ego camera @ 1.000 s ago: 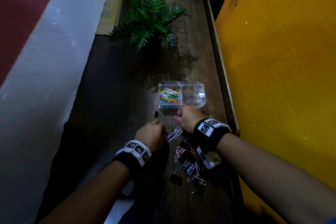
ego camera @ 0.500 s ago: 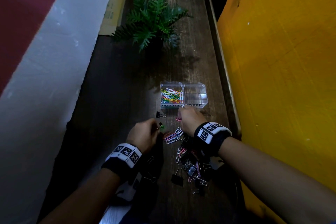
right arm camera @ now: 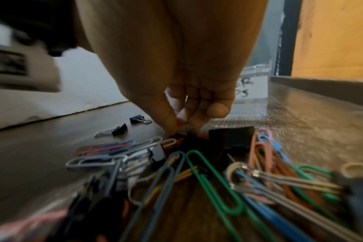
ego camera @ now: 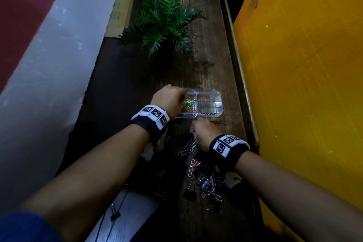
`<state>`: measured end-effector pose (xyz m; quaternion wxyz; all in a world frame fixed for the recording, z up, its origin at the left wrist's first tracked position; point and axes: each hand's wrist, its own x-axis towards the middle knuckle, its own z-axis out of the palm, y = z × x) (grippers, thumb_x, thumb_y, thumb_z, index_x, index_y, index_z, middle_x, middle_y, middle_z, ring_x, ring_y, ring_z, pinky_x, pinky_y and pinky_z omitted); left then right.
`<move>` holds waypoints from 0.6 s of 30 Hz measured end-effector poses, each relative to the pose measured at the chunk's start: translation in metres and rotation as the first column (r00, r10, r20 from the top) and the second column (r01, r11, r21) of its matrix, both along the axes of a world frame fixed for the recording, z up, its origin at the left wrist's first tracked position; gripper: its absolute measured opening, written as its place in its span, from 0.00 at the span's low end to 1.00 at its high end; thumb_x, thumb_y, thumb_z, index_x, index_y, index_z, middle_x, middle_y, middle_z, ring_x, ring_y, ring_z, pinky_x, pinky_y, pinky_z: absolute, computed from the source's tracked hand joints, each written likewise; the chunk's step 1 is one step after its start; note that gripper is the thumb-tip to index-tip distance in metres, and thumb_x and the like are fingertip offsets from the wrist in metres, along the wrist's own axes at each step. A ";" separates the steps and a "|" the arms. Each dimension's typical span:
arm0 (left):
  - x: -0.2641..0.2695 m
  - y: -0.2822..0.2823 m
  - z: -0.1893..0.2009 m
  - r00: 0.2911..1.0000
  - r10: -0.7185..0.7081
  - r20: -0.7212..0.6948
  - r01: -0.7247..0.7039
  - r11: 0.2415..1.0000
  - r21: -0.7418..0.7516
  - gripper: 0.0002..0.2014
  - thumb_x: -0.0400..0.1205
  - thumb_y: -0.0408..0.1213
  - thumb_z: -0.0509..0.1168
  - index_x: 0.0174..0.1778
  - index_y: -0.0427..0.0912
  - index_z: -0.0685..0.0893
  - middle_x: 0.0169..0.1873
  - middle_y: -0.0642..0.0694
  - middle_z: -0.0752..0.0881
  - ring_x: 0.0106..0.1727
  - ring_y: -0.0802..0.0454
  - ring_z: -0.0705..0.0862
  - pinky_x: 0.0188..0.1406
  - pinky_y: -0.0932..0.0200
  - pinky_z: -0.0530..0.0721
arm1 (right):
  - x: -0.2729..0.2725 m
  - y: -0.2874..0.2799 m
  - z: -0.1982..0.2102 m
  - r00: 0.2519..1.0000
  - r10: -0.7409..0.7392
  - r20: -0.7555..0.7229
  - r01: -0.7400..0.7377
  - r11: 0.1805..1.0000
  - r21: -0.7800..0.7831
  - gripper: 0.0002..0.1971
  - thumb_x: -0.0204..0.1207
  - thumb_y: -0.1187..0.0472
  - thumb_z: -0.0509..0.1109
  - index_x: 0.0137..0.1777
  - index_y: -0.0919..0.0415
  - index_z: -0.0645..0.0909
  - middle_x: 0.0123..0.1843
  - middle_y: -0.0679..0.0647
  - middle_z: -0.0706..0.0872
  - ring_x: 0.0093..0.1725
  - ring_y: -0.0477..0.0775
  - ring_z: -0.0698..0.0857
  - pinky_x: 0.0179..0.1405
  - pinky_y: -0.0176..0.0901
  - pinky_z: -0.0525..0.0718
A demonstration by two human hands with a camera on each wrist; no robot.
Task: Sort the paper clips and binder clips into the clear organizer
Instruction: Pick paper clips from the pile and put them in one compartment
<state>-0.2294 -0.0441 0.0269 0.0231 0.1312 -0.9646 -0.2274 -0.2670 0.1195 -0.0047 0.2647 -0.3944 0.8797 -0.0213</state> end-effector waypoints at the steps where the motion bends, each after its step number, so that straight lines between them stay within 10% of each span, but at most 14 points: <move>1: -0.002 0.002 -0.002 0.999 -0.032 0.023 0.033 0.999 -0.030 0.08 0.80 0.37 0.62 0.49 0.50 0.85 0.49 0.49 0.87 0.53 0.47 0.79 0.47 0.52 0.81 | 0.000 0.002 0.001 1.000 0.007 -0.004 -0.007 1.000 -0.018 0.09 0.76 0.68 0.64 0.54 0.62 0.81 0.56 0.60 0.79 0.57 0.62 0.79 0.52 0.47 0.78; 11: 0.011 0.004 -0.021 0.999 -0.032 -0.025 0.029 0.993 -0.114 0.09 0.76 0.40 0.66 0.49 0.46 0.87 0.53 0.44 0.80 0.54 0.41 0.75 0.48 0.47 0.77 | -0.021 -0.008 0.040 0.975 -0.155 -0.158 0.074 0.900 -0.429 0.05 0.77 0.61 0.68 0.48 0.56 0.85 0.45 0.51 0.86 0.48 0.52 0.81 0.53 0.50 0.79; 18: 0.031 0.005 -0.016 0.972 0.134 -0.194 -0.141 0.990 -0.027 0.07 0.73 0.40 0.68 0.45 0.43 0.81 0.46 0.43 0.79 0.46 0.44 0.76 0.40 0.50 0.78 | -0.048 -0.058 0.041 0.963 -0.098 -0.252 0.005 0.938 -0.347 0.10 0.78 0.56 0.68 0.57 0.49 0.85 0.50 0.47 0.85 0.53 0.53 0.79 0.56 0.50 0.79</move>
